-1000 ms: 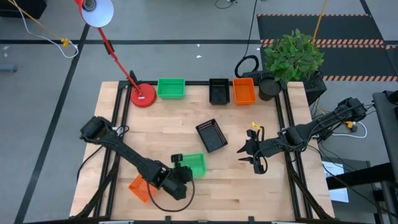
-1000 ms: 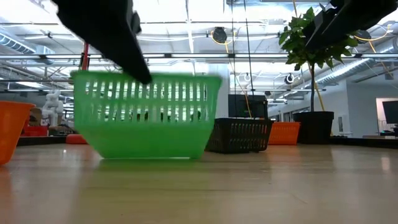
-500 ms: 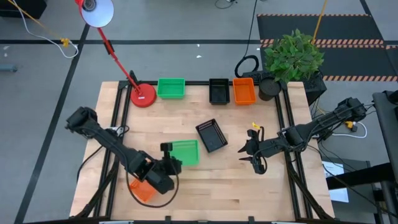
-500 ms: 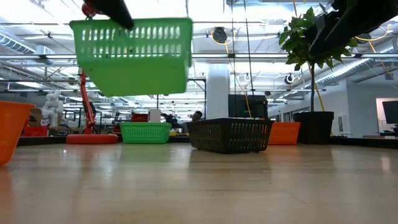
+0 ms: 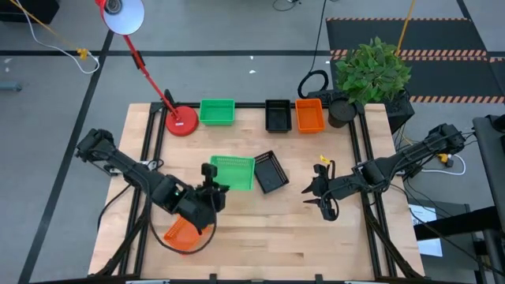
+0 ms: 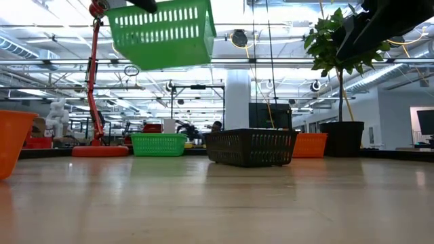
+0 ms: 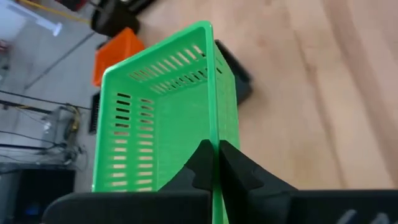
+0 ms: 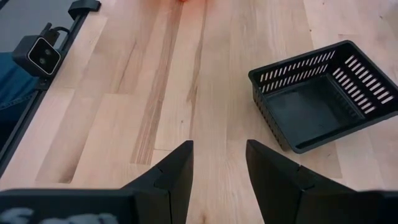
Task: Stack baskets by color
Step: Stack the bottom green bin on the top green bin
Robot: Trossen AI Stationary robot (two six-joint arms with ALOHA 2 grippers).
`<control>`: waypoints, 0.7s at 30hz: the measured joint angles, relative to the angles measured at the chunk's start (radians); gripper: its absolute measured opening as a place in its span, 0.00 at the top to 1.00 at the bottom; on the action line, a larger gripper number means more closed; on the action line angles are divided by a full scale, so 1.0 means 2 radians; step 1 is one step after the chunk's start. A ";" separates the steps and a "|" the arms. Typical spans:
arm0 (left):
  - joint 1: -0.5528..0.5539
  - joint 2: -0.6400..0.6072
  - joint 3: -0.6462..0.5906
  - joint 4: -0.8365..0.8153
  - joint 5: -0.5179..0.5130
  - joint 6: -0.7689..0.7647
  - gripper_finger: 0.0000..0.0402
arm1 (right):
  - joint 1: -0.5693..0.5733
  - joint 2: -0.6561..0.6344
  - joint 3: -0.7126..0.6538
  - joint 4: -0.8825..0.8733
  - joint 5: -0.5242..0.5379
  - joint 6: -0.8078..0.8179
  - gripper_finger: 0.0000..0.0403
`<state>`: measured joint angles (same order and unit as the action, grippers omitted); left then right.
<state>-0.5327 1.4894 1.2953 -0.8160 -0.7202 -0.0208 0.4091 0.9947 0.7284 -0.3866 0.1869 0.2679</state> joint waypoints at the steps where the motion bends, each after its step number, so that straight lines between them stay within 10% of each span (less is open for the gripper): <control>1: 0.005 -0.006 0.000 0.000 -0.003 0.008 0.98 | 0.000 0.000 0.000 0.000 0.000 0.000 0.65; 21: 0.147 -0.119 0.000 -0.036 0.043 0.158 0.98 | 0.000 0.000 0.000 0.000 0.001 0.005 0.65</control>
<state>-0.2397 1.2516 1.2953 -0.8875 -0.6345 0.2959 0.4093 0.9955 0.7284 -0.3868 0.1883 0.2779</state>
